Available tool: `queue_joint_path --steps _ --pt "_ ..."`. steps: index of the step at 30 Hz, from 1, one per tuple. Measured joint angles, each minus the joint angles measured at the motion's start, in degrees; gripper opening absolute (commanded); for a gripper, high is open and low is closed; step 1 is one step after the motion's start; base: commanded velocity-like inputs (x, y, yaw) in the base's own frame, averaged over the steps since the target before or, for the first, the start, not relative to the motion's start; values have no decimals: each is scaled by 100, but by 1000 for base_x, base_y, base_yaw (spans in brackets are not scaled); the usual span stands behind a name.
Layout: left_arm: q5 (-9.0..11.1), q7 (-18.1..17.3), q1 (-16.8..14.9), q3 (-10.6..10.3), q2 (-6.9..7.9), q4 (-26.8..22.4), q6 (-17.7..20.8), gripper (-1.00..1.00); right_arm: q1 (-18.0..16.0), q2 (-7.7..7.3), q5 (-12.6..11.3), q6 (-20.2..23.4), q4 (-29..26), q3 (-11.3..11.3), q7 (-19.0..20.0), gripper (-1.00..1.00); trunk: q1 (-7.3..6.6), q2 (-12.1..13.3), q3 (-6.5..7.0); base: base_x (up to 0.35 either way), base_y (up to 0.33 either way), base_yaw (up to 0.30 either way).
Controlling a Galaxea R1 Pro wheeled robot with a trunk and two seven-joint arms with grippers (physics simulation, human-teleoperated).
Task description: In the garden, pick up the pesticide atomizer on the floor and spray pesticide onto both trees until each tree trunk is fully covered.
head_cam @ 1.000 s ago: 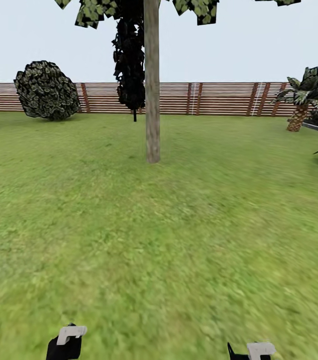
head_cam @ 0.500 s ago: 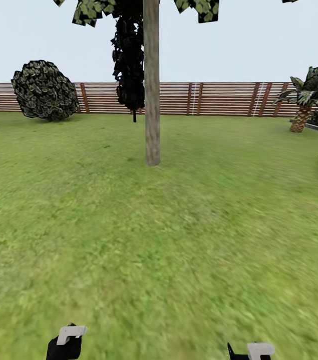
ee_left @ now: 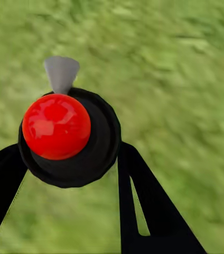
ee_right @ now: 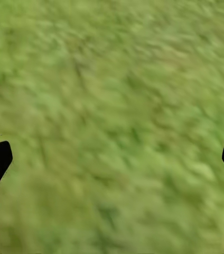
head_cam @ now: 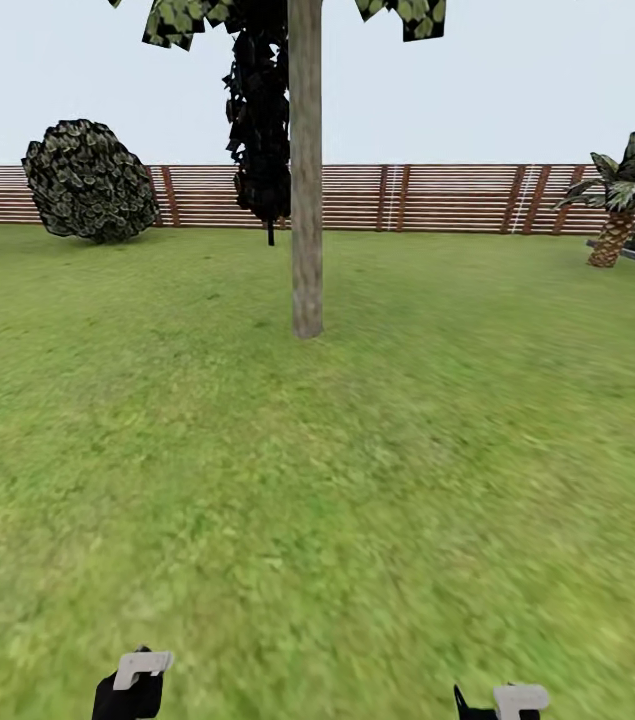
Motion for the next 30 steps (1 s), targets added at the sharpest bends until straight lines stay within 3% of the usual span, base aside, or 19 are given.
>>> queue_joint_path --steps 30 --pt "0 0 -1 0 0 1 1 -100 0 3 0 3 -1 0 0 100 0 0 0 338 0 21"
